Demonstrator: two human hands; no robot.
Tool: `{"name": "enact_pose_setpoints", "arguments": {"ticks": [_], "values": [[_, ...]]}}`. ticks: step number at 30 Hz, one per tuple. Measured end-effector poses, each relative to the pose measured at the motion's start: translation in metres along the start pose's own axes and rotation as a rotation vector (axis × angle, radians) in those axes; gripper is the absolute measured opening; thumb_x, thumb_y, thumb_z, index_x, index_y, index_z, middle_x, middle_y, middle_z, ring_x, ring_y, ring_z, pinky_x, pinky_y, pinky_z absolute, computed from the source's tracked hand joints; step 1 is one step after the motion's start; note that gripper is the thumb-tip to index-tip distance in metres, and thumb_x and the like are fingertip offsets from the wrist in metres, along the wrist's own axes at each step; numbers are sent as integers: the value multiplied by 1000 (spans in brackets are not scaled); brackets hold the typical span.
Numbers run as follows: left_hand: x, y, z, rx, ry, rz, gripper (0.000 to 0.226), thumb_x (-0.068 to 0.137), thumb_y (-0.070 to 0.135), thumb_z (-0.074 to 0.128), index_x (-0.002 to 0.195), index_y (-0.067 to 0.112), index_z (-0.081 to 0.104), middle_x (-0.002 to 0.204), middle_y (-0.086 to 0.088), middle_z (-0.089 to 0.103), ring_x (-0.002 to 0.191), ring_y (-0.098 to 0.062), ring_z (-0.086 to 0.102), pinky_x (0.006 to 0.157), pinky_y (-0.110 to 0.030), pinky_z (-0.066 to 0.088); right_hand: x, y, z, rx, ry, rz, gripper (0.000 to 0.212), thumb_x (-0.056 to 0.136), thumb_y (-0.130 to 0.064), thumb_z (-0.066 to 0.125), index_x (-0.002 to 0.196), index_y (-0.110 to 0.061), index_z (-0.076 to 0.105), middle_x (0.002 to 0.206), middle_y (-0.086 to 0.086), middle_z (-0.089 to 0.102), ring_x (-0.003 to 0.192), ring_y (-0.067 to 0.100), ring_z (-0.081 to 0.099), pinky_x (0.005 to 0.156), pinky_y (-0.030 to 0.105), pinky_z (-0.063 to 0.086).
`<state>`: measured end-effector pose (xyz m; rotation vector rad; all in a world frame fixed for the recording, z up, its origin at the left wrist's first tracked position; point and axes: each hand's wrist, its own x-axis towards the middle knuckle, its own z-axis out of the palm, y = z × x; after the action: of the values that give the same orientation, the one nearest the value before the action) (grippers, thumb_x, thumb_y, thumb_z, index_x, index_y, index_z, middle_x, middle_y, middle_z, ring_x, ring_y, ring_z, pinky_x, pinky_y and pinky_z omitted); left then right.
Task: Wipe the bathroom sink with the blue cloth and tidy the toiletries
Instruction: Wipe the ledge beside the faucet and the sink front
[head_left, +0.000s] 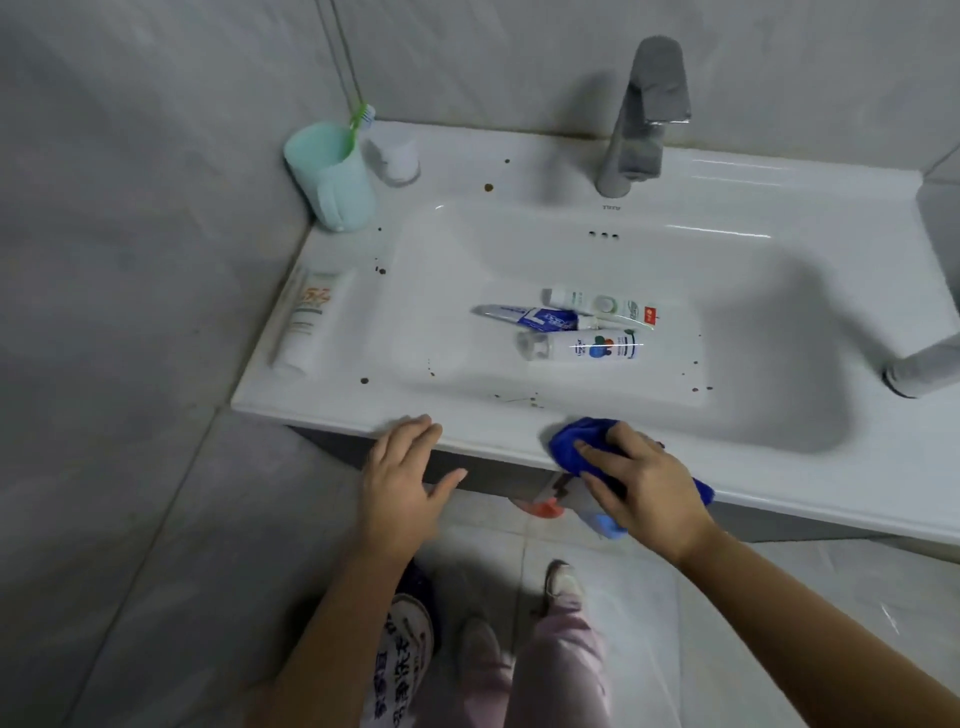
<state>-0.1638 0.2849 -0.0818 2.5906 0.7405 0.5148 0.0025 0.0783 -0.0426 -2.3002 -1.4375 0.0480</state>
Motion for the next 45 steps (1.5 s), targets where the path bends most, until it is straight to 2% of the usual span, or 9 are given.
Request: {"name": "enact_pose_setpoints", "arguments": {"ticks": [5,8,13,17,21,25,32,39,45], "values": [[-10,-12,-8,111,5,-5,58,79,46,50,116,3,61,123,-12,59,120,-20,40,99,-39,38,75,-81,65,77,-19,-83,28,79,-22,62,103,-9,67,93,12,59,71,29,58,54,36,52],[-11,-18,-15,78,-13,-72,56,79,46,49,115,4,62,123,-10,59,120,-17,39,96,-42,44,51,-52,44,72,-76,-76,31,74,-20,67,104,-10,68,93,12,59,70,29,60,55,36,54],[-13,-14,-19,-11,-9,-92,58,76,45,53,115,4,62,123,-9,59,121,-16,38,99,-37,35,-16,11,-3,-25,34,101,33,71,-14,69,103,-6,69,86,13,57,65,32,62,54,31,50],[-14,-15,-18,-70,24,-107,55,73,36,66,116,2,61,124,-11,58,122,-15,36,98,-37,34,30,-40,38,21,66,23,30,75,-23,63,100,-9,69,87,13,59,69,32,61,56,32,51],[-14,-16,-16,-3,-11,-120,59,70,27,79,120,3,59,129,-11,54,126,-19,37,99,-44,41,71,-89,74,47,61,-35,30,72,-17,74,100,-10,67,92,12,59,70,29,59,54,33,48],[-15,2,-13,125,-35,-53,62,76,50,53,117,5,60,127,-14,55,124,-24,36,96,-49,38,17,-31,43,5,100,50,34,71,-15,76,103,-8,67,93,15,60,71,33,59,55,37,51],[-9,73,28,14,-136,140,54,76,49,48,109,10,65,117,-9,61,115,-20,40,89,-46,45,-99,80,-41,-234,243,447,37,61,2,82,96,3,69,87,23,60,67,41,60,53,38,48],[-14,65,30,7,-101,137,50,78,44,51,115,11,60,125,-8,58,121,-21,41,94,-43,42,-12,-13,22,-31,197,207,27,76,-21,64,98,-7,69,86,14,60,66,32,59,53,32,48],[-19,27,-2,77,-58,-116,57,80,46,47,118,7,60,129,-11,55,125,-20,36,93,-55,42,3,-5,15,-22,-12,53,31,76,-25,65,105,-14,67,95,10,60,76,28,60,58,40,53]]}}
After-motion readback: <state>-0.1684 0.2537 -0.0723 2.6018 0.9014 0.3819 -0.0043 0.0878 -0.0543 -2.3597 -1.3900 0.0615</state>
